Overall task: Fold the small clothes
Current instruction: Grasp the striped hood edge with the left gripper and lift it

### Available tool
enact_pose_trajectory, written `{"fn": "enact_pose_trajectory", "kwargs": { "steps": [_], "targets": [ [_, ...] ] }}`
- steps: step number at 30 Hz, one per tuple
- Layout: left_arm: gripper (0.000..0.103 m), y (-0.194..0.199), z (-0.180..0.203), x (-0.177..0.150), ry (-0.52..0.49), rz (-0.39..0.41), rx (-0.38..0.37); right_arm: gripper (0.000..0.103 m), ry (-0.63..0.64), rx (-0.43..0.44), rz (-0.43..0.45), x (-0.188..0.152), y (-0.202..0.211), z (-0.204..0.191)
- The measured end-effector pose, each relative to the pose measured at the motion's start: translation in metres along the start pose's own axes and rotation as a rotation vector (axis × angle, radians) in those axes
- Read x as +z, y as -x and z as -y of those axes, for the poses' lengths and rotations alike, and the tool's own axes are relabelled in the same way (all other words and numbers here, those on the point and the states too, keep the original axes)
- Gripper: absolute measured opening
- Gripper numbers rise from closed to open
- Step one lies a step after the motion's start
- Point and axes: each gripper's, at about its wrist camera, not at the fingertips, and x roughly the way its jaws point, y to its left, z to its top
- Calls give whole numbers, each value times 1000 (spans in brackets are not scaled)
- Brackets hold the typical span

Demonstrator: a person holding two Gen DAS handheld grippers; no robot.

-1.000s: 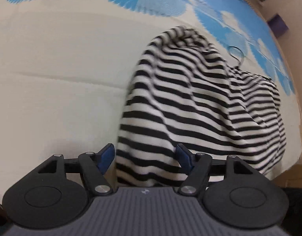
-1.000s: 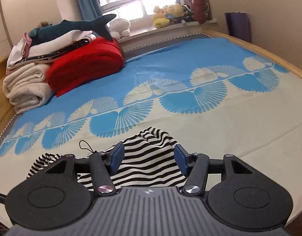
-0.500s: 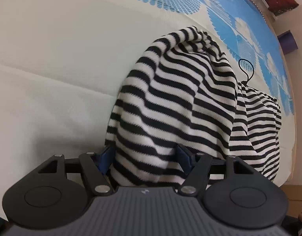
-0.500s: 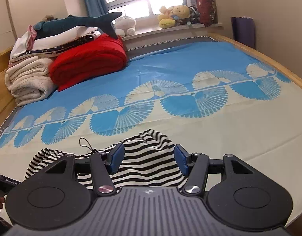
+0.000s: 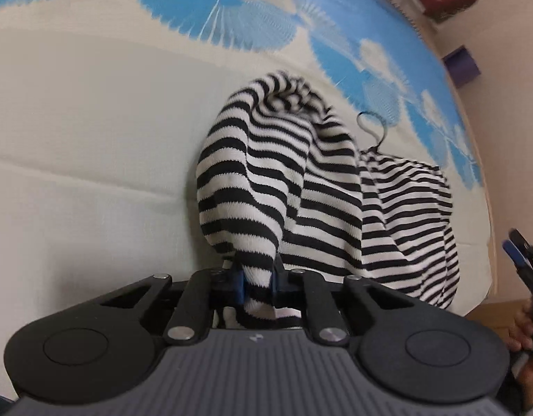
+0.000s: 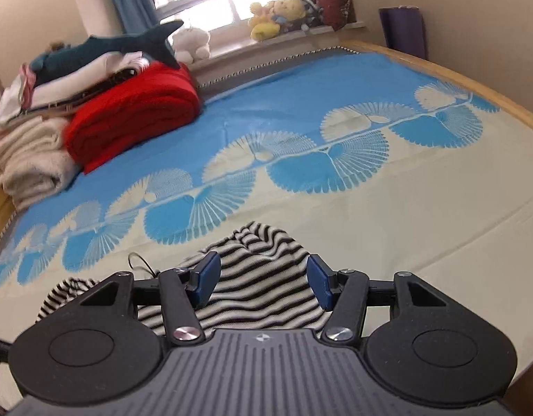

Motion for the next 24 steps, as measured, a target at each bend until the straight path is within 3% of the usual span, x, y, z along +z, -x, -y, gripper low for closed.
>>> {"fn": "enact_pose_trajectory", "kwargs": {
  "steps": [4, 8, 9, 11, 12, 13, 16, 20, 22, 24],
  "targets": [
    [7, 32, -19, -5, 28, 37, 96, 57, -55, -21, -29, -6, -14, 5],
    [9, 56, -36, -10, 47, 63, 80, 56, -71, 0, -18, -2, -22, 4],
    [14, 58, -35, -11, 41, 56, 60, 56, -67, 5, -25, -2, -24, 4],
    [42, 61, -36, -10, 54, 63, 33, 56, -55, 18, -31, -2, -27, 1],
    [64, 63, -37, -9, 72, 81, 22, 56, -47, 22, -29, -1, -28, 0],
    [74, 65, -40, -10, 87, 99, 21, 56, -41, 26, -28, 0, -28, -1],
    [76, 52, -50, -10, 138, 87, 52, 56, -34, 40, -35, -1, -28, -1],
    [76, 8, -62, -7, 180, -2, 59, 56, -7, 44, -38, -2, -24, 1],
    [75, -11, -59, 2, 140, -53, 74, 56, 0, 42, -43, -3, -23, 4],
    [76, -21, -52, 11, 75, -42, 53, 56, 15, 41, -48, -4, -23, 6]
  ]
}}
